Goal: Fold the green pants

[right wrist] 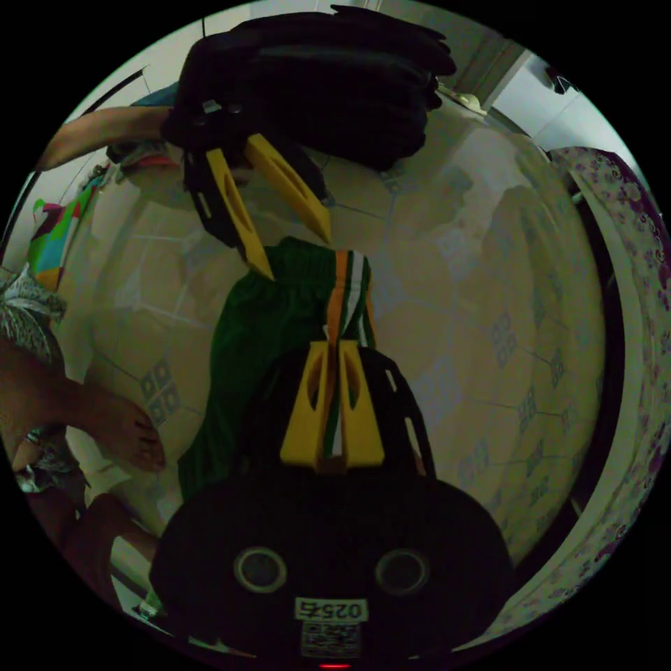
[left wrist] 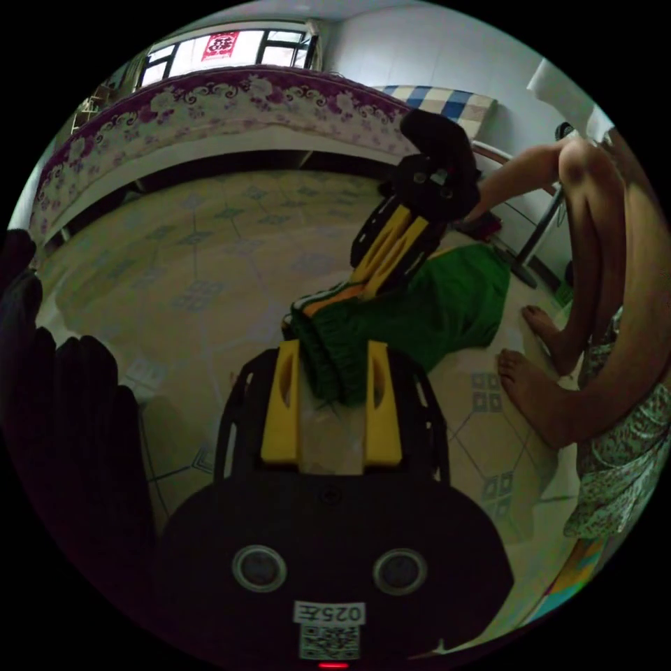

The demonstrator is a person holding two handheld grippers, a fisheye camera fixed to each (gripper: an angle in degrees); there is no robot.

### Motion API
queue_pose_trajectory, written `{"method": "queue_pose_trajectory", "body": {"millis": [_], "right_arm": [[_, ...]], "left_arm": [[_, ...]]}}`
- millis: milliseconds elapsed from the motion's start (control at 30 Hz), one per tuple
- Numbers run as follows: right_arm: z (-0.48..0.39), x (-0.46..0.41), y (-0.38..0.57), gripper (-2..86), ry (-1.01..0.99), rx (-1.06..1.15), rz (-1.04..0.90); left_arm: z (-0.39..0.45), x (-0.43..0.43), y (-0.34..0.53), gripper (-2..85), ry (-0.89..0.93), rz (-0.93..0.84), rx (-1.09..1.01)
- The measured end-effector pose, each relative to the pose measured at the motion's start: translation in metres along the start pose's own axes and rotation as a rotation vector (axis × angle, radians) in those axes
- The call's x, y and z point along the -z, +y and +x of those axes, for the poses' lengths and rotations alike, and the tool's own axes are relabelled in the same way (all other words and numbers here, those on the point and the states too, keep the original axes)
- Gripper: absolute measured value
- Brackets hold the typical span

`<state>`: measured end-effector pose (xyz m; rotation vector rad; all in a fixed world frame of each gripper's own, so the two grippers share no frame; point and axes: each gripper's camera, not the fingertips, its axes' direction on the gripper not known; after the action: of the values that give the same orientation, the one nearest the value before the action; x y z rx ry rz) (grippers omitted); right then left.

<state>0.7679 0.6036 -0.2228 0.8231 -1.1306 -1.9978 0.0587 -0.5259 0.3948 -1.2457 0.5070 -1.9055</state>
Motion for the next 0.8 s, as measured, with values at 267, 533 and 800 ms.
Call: {"method": "queue_pose_trajectory", "body": {"millis": [267, 533, 800], "right_arm": [[0.012, 0.049, 0.028, -0.4, -0.12, 0.084, 0.225], [0.056, 0.049, 0.03, 0.5, -0.049, 0.157, 0.192], [0.203, 0.015, 0.041, 7.4, -0.357, -0.197, 0.021]], "left_arm": [[0.026, 0.012, -0.031, 15.0, 0.19, -0.022, -0.112], [0.014, -0.009, -0.044, 5.6, 0.328, -0.228, -0.147], [-0.044, -0.041, -0.041, 5.6, 0.35, -0.403, 0.214]]}}
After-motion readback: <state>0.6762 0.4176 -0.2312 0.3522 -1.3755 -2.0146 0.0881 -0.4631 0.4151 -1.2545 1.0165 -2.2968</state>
